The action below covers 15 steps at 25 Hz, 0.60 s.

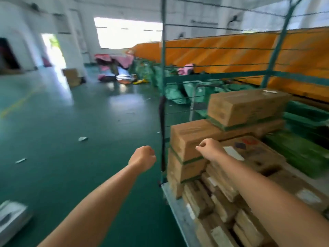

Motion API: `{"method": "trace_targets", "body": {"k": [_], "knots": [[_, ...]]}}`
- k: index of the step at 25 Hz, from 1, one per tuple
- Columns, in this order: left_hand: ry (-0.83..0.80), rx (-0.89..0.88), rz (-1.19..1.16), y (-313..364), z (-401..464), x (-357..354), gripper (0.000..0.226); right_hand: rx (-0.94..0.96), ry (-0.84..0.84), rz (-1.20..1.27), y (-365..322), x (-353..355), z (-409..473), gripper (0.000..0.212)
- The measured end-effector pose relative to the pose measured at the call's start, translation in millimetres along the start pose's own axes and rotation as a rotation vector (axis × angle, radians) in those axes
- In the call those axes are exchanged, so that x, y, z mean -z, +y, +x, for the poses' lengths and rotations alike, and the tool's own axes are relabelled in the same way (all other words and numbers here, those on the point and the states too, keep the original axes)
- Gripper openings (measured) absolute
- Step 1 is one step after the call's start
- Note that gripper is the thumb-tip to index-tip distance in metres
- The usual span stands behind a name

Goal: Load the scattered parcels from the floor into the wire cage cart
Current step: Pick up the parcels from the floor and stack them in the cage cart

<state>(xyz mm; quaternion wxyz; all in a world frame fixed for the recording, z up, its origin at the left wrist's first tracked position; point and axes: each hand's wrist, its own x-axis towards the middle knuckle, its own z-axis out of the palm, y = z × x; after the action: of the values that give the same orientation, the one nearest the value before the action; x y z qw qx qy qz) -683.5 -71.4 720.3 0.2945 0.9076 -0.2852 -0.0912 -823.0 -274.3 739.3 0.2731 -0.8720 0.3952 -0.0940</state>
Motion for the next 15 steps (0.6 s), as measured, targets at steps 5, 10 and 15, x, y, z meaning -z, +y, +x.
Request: {"method": "trace_targets", "body": {"k": [5, 10, 15], "knots": [[0.028, 0.27, -0.041, -172.8, -53.0, 66.3, 0.026, 0.182, -0.191, -0.107, -137.8, -129.6, -20.7, 0.019], [0.066, 0.504, -0.026, -324.2, -116.8, 116.5, 0.026, 0.34, -0.384, -0.165, -254.0, -246.4, -65.9, 0.019], [0.117, 0.692, -0.068, -413.0, -159.8, 146.3, 0.025, 0.518, -0.551, -0.277, -332.2, -332.7, -102.1, 0.023]]}}
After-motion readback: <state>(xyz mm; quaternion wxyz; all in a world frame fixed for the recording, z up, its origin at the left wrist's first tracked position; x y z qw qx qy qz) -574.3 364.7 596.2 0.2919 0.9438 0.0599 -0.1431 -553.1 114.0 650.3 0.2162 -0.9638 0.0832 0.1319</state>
